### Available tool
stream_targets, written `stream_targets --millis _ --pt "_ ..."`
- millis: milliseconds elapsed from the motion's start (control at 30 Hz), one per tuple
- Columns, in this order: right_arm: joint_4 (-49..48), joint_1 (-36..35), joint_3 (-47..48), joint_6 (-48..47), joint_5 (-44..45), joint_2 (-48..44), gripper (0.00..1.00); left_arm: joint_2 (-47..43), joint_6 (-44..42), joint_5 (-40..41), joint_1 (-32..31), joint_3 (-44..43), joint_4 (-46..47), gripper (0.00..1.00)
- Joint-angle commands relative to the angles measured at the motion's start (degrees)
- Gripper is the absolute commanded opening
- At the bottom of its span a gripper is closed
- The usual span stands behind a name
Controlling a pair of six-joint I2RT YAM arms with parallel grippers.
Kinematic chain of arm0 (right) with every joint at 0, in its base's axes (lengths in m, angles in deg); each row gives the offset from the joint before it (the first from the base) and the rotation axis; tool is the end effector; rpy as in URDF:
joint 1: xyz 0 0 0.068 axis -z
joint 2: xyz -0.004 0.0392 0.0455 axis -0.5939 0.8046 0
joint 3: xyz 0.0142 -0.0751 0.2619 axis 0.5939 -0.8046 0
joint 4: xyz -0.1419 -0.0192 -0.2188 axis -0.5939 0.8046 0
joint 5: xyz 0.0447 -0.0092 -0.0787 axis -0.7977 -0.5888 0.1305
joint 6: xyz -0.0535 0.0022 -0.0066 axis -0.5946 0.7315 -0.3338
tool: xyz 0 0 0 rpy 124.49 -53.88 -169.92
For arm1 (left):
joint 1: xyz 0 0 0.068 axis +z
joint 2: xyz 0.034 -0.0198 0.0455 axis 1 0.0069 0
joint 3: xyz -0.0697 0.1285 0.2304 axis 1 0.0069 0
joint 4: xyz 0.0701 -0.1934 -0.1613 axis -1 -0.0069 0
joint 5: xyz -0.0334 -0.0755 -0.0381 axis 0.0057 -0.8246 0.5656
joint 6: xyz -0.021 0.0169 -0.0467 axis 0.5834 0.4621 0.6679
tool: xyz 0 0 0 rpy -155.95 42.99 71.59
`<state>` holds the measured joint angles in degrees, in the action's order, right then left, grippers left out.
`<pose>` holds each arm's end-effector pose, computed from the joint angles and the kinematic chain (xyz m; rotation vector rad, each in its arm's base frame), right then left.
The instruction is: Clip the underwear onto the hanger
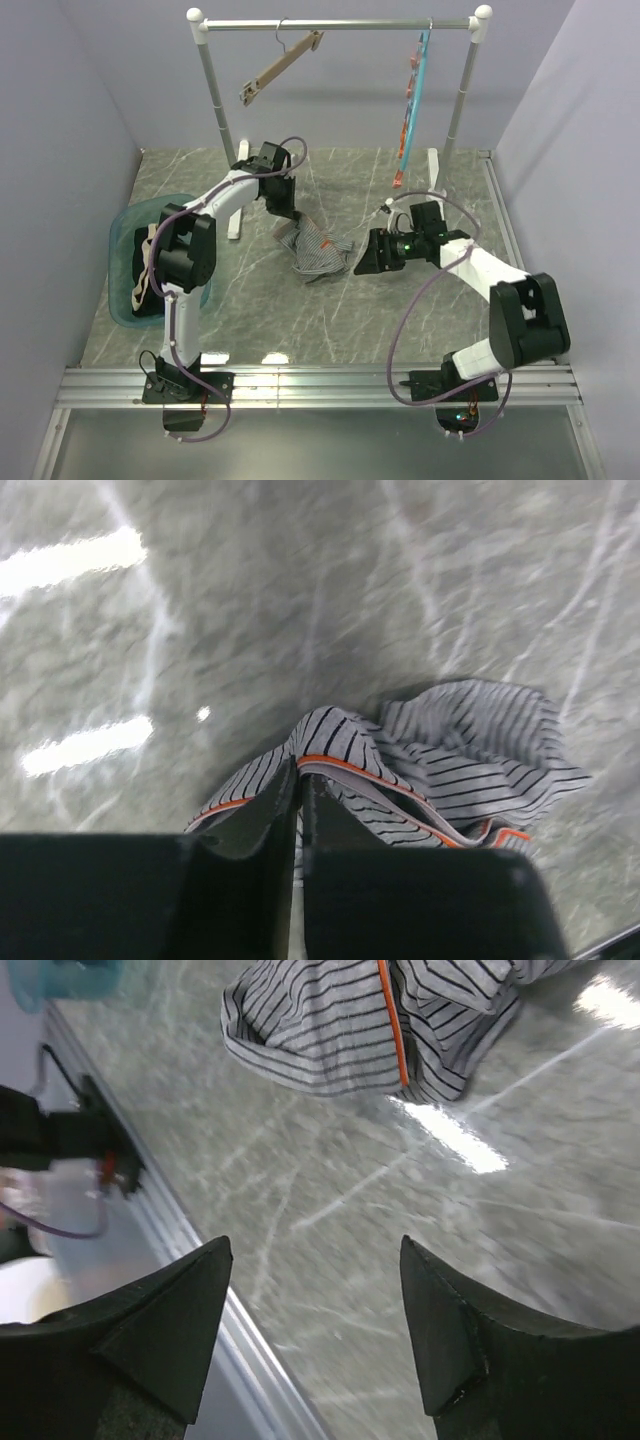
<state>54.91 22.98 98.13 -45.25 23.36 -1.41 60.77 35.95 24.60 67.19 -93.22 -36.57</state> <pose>0.2628 0.0896 0.2085 -0.5100 2.3697 1.1618 0.4256 -0.1832 0.2125 0.1506 2.6677 -0.5034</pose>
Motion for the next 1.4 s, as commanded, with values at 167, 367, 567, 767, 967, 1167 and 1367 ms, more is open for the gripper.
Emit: stream_targets --millis 167,367,567,767,967,1167,1367 --pt "-22.3 -2.0 -6.0 23.4 -6.7 5.0 0.72 -7.6 1.1 -5.7 0.5 7.0 7.7 0.36" --pt "-37.0 -2.2 -13.5 40.0 -5.5 8.1 0.65 -13.8 2.6 -6.7 3.3 14.4 9.2 0.48" --pt "-46.6 -2.5 -15.2 49.3 -4.6 13.0 0.64 -19.1 2.6 -4.5 4.4 21.6 10.0 0.57" --pt "-52.2 -3.2 -15.8 53.1 -4.4 15.7 0.62 -17.0 2.2 -4.9 6.2 23.4 8.5 0.58" --pt "-53.9 -4.3 -15.4 53.9 -3.9 17.5 0.59 -13.9 2.9 -3.8 7.1 23.8 8.6 0.57" --pt "-57.0 -4.4 -15.3 53.7 -2.2 19.8 0.57 -11.7 3.8 -7.1 8.7 24.0 9.6 0.56" --pt "-63.3 -4.5 -15.5 57.3 -0.8 23.0 0.54 -10.9 3.7 -9.3 8.9 24.5 10.5 0.56"
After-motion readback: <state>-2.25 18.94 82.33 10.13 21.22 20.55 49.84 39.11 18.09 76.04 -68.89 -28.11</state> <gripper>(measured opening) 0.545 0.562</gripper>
